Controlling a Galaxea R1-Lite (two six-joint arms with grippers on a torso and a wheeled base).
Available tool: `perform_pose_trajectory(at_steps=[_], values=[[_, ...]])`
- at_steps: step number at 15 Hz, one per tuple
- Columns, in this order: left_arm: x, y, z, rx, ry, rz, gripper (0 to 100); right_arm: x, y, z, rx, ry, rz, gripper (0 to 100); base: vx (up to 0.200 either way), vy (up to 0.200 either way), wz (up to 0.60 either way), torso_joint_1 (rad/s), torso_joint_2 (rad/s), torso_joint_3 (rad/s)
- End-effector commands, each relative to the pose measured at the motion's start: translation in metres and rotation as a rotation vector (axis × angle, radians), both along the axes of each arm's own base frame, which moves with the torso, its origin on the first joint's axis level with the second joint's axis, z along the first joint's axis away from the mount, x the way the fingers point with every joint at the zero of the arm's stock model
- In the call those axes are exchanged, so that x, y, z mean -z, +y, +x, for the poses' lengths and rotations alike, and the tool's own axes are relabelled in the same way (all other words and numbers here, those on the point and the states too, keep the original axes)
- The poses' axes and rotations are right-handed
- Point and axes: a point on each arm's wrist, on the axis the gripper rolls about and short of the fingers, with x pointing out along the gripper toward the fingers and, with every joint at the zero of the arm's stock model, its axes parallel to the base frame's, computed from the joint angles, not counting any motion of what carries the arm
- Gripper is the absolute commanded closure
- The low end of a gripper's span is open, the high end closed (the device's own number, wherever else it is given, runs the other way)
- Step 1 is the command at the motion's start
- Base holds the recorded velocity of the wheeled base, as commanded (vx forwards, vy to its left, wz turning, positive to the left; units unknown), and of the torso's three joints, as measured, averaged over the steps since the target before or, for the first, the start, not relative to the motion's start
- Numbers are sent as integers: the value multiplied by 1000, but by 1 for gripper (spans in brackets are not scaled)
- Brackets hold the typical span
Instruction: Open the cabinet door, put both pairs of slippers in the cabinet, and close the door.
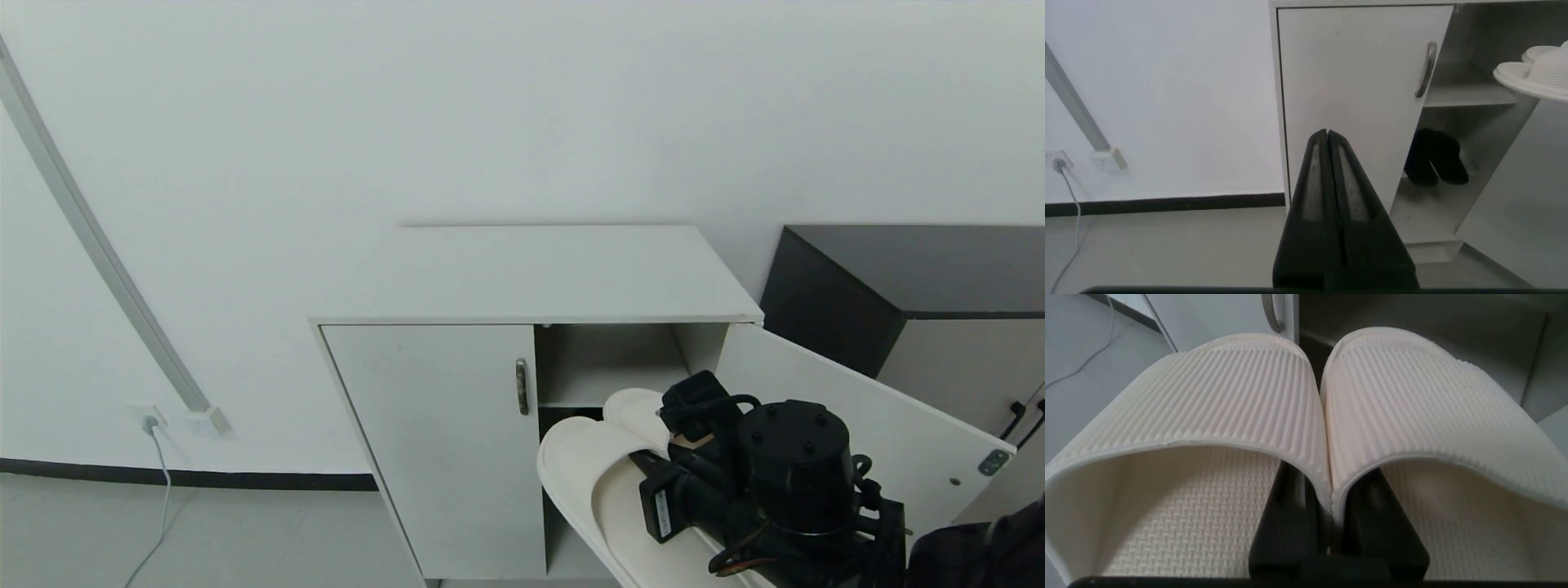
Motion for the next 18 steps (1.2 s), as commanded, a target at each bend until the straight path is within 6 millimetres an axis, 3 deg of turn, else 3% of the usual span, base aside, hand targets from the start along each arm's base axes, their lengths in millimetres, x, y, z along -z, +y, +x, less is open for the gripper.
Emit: perform_pose_trajectory(at_steps=[1, 18], values=[[0, 0, 0, 0, 0, -2, 100, 2, 1, 0, -1, 5, -6, 100, 0, 0, 0, -222, 544, 330], [0, 0, 0, 0, 0, -2, 100, 7, 3, -2, -18, 18, -17, 100, 0, 0, 0, -153, 485, 328]])
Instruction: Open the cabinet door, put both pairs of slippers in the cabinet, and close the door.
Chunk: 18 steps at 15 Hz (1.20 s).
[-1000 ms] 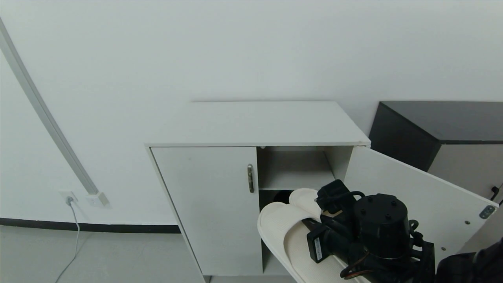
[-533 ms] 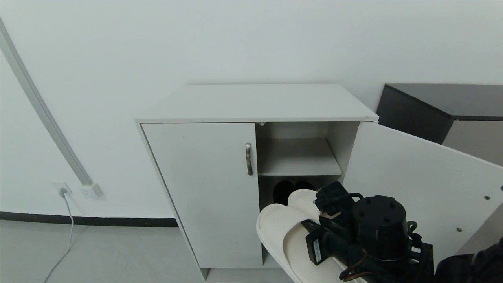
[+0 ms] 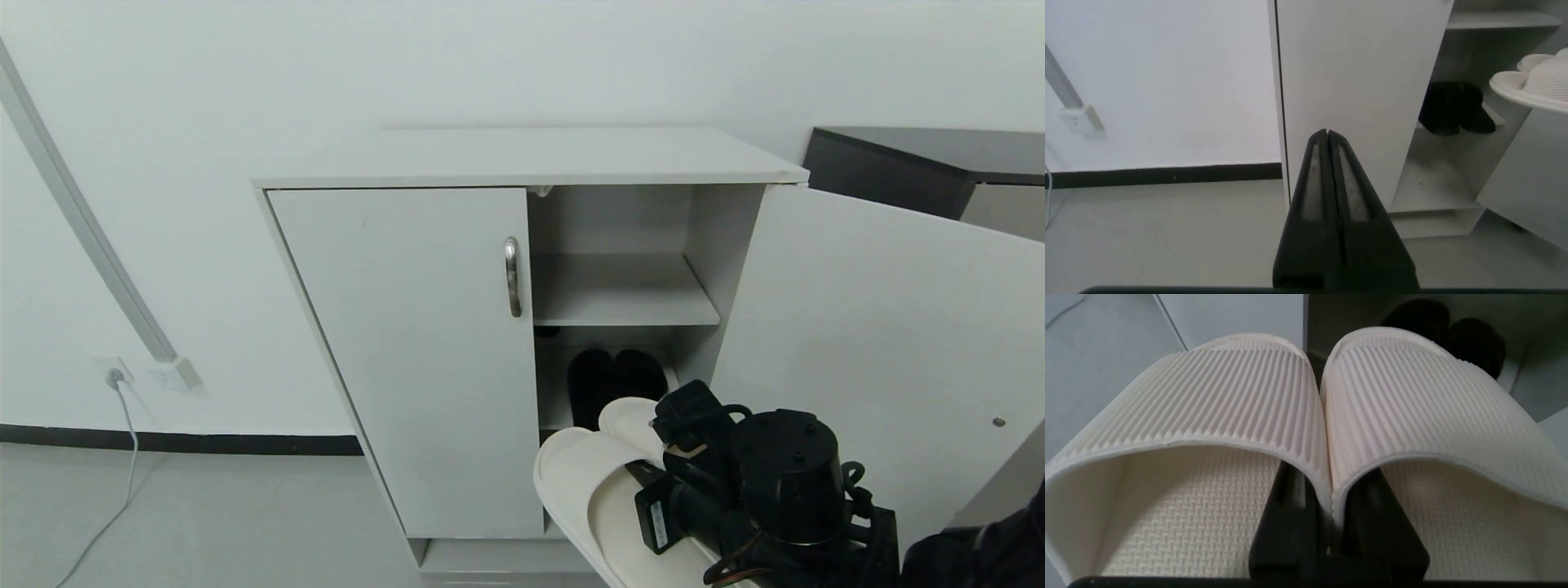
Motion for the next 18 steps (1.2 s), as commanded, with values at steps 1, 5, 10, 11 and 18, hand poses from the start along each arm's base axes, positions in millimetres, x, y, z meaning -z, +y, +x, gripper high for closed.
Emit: perform_pose_trajectory(at_steps=[1, 5, 10, 11, 18], values=[[0, 0, 0, 0, 0, 0, 100, 1, 0, 0, -1, 1, -2, 100, 0, 0, 0, -71, 442, 378], [0, 0, 0, 0, 0, 0, 100, 7, 2, 1, -4, 15, -16, 100, 0, 0, 0, -30, 392, 362], [0, 0, 0, 0, 0, 0, 100, 7, 2, 2, -11, -38, -8, 100, 0, 0, 0, 0, 55, 57], [0, 0, 0, 0, 0, 0, 100, 9, 4, 4, -13, -51, -15, 100, 0, 0, 0, 2, 2, 66], [0, 0, 0, 0, 0, 2, 100, -82, 58, 9, 280, 37, 61, 100, 0, 0, 0, 0, 0, 0]])
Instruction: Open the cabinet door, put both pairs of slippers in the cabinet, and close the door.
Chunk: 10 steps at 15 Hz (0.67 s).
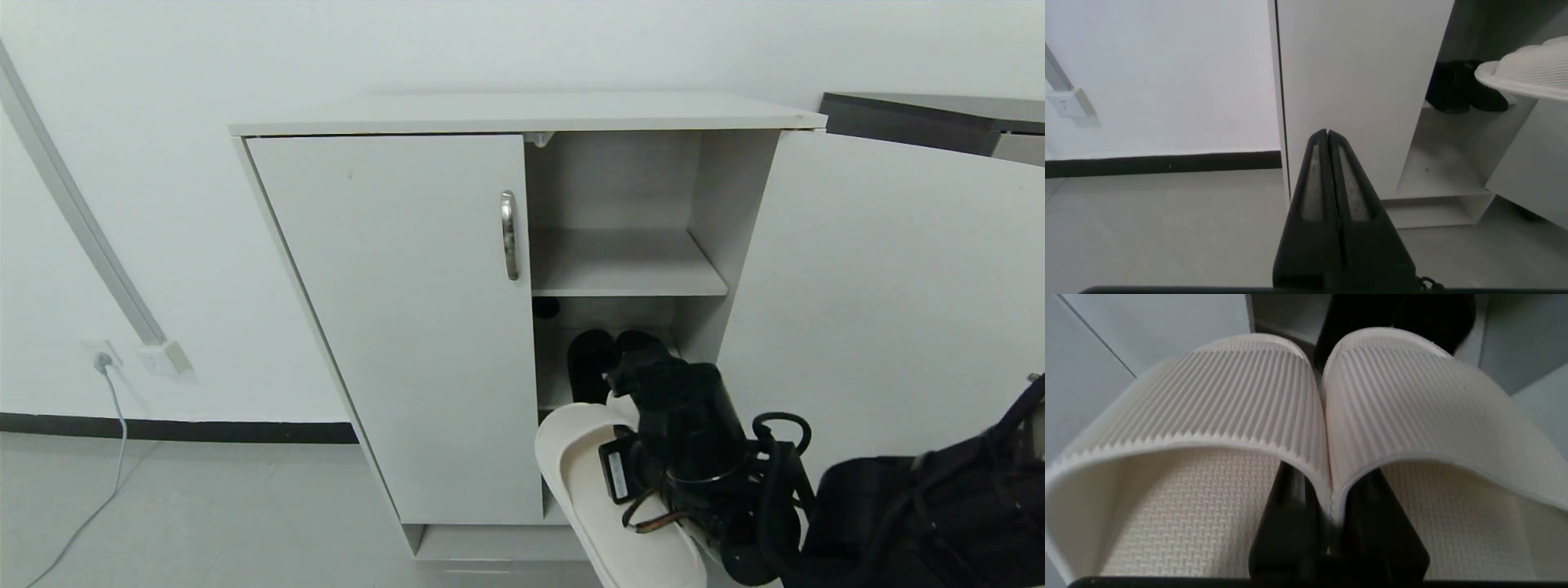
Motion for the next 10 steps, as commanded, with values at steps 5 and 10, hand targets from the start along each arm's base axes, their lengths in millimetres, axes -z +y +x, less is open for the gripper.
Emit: perform_pose_trajectory(at_steps=[5, 10], values=[[0, 0, 0, 0, 1, 2, 100, -89, 22, 6, 268, -140, 129, 100, 0, 0, 0, 0, 0, 0], [0, 0, 0, 0, 1, 2, 100, -87, 15, 14, 290, -147, 96, 100, 0, 0, 0, 0, 0, 0]])
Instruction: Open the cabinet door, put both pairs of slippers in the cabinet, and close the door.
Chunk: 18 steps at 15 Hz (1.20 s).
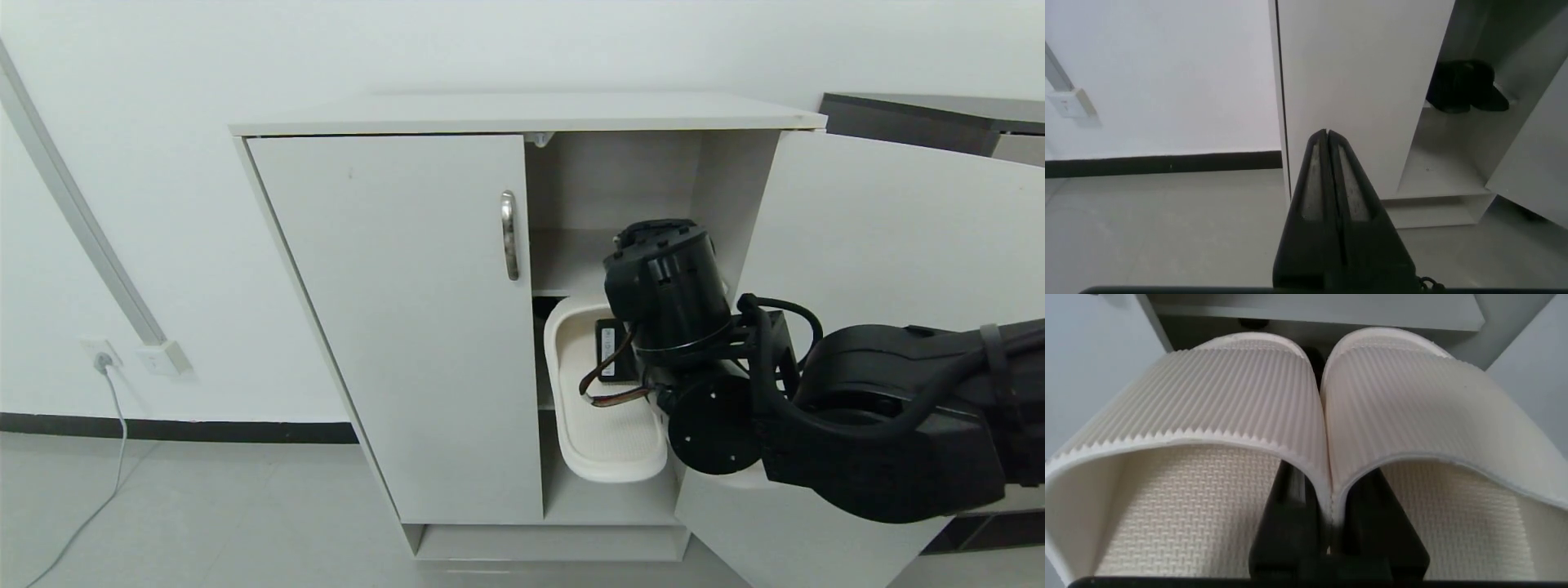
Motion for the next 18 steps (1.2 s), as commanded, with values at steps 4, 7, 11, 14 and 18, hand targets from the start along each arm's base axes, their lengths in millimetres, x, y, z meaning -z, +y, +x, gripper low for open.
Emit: perform_pose_trajectory(at_steps=[4, 7, 11, 14, 18], values=[[0, 0, 0, 0, 1, -2, 100, -1, -4, 4, 17, -2, 4, 100, 50, 0, 0, 1, 1, -1], [0, 0, 0, 0, 1, 0, 100, 0, -3, 4, 16, -2, 5, 100, 200, 0, 0, 4, 4, 7], [0, 0, 0, 1, 1, 0, 100, -2, -3, 2, 13, -5, 11, 100, 200, 0, 0, -2, 5, 2], [0, 0, 0, 1, 1, 0, 100, -2, -3, 2, 13, -4, 9, 100, 200, 0, 0, 5, 7, 1], [0, 0, 0, 1, 1, 4, 100, 2, -2, 12, 32, -24, 29, 100, 150, 0, 0, -1, 2, 3]])
